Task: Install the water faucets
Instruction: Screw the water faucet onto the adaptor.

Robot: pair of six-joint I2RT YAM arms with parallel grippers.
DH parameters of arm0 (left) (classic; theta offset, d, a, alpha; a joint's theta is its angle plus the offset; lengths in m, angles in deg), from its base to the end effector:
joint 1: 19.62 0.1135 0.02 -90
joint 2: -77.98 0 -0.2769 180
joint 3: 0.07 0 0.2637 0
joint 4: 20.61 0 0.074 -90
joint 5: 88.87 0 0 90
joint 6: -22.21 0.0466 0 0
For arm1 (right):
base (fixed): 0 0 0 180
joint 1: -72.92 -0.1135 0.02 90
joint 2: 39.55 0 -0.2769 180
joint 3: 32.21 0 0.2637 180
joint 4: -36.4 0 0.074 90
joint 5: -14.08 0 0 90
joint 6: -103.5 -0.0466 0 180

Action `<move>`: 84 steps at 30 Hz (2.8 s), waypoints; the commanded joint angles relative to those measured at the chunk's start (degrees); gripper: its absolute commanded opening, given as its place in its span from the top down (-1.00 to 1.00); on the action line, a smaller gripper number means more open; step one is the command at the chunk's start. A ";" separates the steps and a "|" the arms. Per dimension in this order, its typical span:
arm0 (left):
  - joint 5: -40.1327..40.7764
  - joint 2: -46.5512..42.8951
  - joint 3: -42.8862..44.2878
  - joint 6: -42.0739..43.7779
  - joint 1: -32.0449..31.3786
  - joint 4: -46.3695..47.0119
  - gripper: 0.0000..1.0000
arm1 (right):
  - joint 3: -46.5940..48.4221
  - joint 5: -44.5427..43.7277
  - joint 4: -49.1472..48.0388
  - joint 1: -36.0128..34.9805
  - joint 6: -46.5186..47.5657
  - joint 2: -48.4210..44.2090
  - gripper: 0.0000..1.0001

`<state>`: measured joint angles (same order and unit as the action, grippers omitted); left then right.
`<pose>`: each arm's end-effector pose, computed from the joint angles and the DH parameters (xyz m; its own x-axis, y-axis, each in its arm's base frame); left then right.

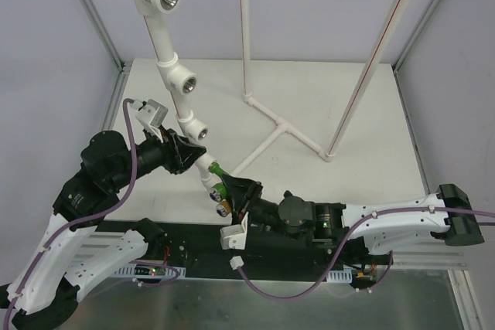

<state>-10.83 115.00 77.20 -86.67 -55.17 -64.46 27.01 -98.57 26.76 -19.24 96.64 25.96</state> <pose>0.0916 -0.0774 0.4431 -0.2868 -0.1841 -0.9401 0.6809 0.6512 -0.3353 0.0072 0.2846 0.3434 0.9297 -0.3399 -0.1416 -0.1141 0.0997 -0.9885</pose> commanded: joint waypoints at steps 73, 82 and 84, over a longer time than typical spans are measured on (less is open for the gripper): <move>-1.04 3.15 -0.40 -6.53 0.31 -1.12 1.00 | -5.02 5.43 -2.35 1.72 6.60 -10.86 -0.88; -1.57 2.89 -0.48 -6.35 0.31 -1.12 1.00 | -4.67 6.39 -7.18 7.34 3.80 -5.40 -0.62; -1.48 2.80 -0.40 -6.26 0.31 -1.12 1.00 | -4.58 6.05 -8.32 8.31 2.22 -4.61 -0.36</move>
<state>-10.83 117.07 77.24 -87.61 -55.15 -62.67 20.21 -93.74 24.43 -12.53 100.51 20.83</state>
